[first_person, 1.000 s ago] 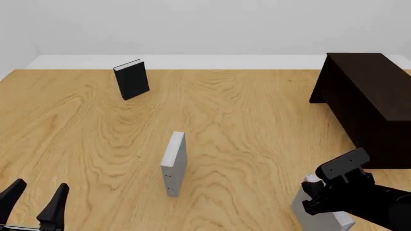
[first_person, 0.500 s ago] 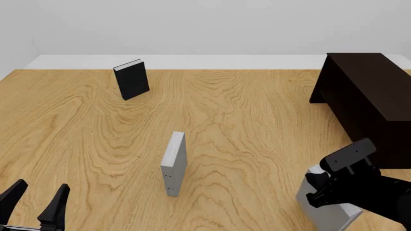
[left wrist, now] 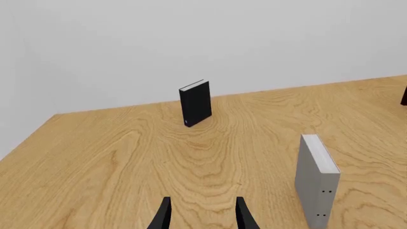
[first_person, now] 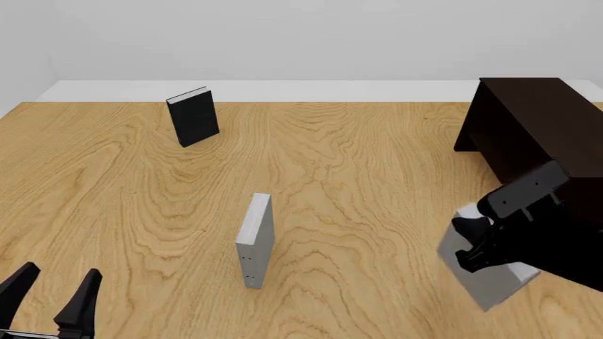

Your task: Pick up the book on the right and place it on the cabinet shelf.

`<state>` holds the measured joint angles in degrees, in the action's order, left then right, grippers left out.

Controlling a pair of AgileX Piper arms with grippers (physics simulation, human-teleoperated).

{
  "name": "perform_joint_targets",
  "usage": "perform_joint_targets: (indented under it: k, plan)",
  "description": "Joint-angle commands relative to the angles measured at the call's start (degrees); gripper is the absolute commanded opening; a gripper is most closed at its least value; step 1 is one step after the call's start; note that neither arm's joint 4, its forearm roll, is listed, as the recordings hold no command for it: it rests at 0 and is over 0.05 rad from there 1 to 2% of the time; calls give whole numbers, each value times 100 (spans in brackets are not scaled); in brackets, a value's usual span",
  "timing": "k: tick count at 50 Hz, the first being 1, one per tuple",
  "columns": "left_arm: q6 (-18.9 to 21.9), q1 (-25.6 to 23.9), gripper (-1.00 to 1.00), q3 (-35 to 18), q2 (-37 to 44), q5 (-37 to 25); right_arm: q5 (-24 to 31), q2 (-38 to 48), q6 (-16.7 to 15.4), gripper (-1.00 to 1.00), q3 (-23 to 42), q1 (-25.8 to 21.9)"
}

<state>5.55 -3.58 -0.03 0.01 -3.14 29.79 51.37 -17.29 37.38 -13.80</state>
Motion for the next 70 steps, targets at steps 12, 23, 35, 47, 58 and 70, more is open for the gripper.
perform_joint_targets:
  k: [12,23,35,47,58,70]
  plan:
    - [54,-37,100,-5,0,143,-407,321,-793,-100,790,-257]
    - [78,-58,100,-18,0,167,-961,626,-1304,-100,823,-371]
    - [93,-75,100,-25,0,175,-1873,582,-2183,-100,356,-381]
    - [85,-82,100,-9,0,199,-3664,711,-3778,-100,-588,-215]
    - [66,-98,100,-6,0,223,-4911,1099,-4392,-100,-884,-625]
    - [61,-60,100,-2,0,248,-6426,1662,-5309,-100,-1364,-954]
